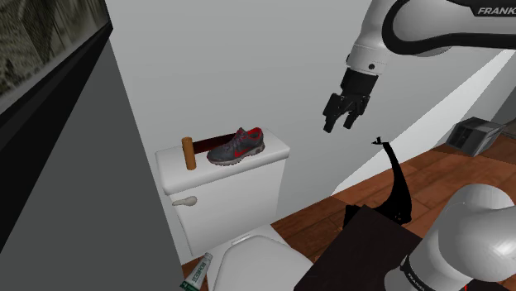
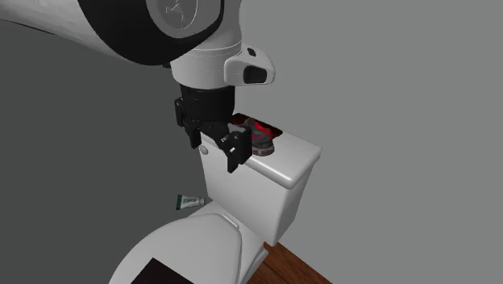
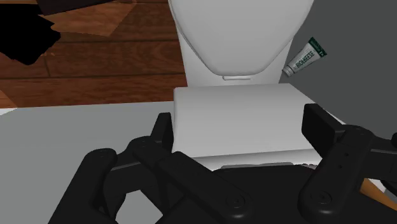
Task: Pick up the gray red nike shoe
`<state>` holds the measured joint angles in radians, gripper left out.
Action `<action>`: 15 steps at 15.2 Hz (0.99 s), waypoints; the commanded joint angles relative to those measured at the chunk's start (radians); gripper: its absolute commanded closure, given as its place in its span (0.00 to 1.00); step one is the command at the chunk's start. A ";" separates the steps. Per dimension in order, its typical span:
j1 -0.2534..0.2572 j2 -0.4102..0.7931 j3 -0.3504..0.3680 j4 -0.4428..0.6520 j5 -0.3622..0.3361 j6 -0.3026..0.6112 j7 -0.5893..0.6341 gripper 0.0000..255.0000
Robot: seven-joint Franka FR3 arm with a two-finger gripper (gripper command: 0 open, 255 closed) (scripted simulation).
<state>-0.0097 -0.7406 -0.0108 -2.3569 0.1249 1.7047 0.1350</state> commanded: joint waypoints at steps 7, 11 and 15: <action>0.022 0.210 0.013 0.079 0.039 0.153 -0.006 0.00; 0.036 0.354 0.019 0.159 0.064 0.233 -0.011 0.00; 0.048 0.499 0.025 0.259 0.087 0.294 -0.017 0.00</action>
<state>0.0347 -0.2783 0.0127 -2.1274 0.2060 1.9860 0.1183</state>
